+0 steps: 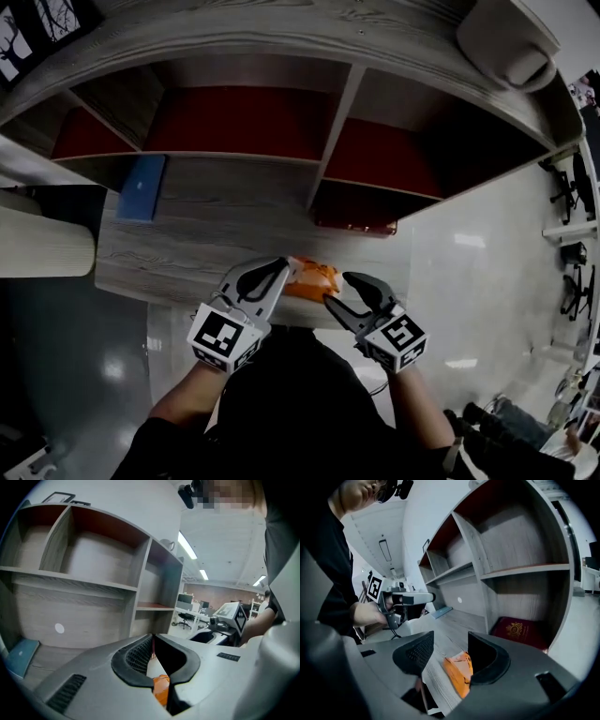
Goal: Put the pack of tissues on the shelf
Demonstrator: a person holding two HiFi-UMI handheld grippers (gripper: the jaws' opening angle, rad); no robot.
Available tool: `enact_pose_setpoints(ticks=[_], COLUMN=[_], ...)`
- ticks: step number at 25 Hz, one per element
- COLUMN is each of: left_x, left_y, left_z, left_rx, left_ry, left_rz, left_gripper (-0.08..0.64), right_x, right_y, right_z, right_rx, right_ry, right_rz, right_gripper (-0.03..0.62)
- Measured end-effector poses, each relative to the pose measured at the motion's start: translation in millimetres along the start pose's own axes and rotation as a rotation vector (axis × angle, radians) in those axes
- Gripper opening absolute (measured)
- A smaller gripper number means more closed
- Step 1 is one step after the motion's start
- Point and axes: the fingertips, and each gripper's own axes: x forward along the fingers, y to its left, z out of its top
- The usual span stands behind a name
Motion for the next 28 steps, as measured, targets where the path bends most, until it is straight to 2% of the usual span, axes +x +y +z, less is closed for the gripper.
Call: enact_pose_setpoints(ticks=[6, 12, 17, 24, 26, 28], left_x=[6.4, 13.3, 14.9, 16.9, 15.3, 13.5], left_y=[6.2, 9.7, 8.9, 9.7, 10.1, 11.1], left_z=[-26.3, -56.7, -61.7, -62.5, -57.7, -52.9], left_rx=[-0.037, -0.066, -0.080, -0.094, -0.093, -0.087], left_ry=[0.008, 0.055, 0.058, 0.068, 0.068, 0.068], left_rz=[-0.004, -0.021, -0.029, -0.039, -0.037, -0.035], left_gripper=[0.028, 0.028, 0.028, 0.028, 0.028, 0.028], right_x=[28.5, 45.7, 56.9, 71.0, 72.2, 71.7], right_y=[-5.2, -15.5, -26.2, -36.0, -35.7, -35.7], right_z=[-45.1, -93.2, -119.5, -137.1, -138.2, -136.9], right_rx=[-0.061, -0.089, -0.115, -0.129, -0.137, -0.147], right_ry=[0.128, 0.253, 0.315, 0.380, 0.401, 0.408], right_rz=[-0.010, -0.022, -0.059, -0.086, -0.083, -0.084], right_gripper=[0.201, 0.221, 0.224, 0.222, 0.193, 0.113])
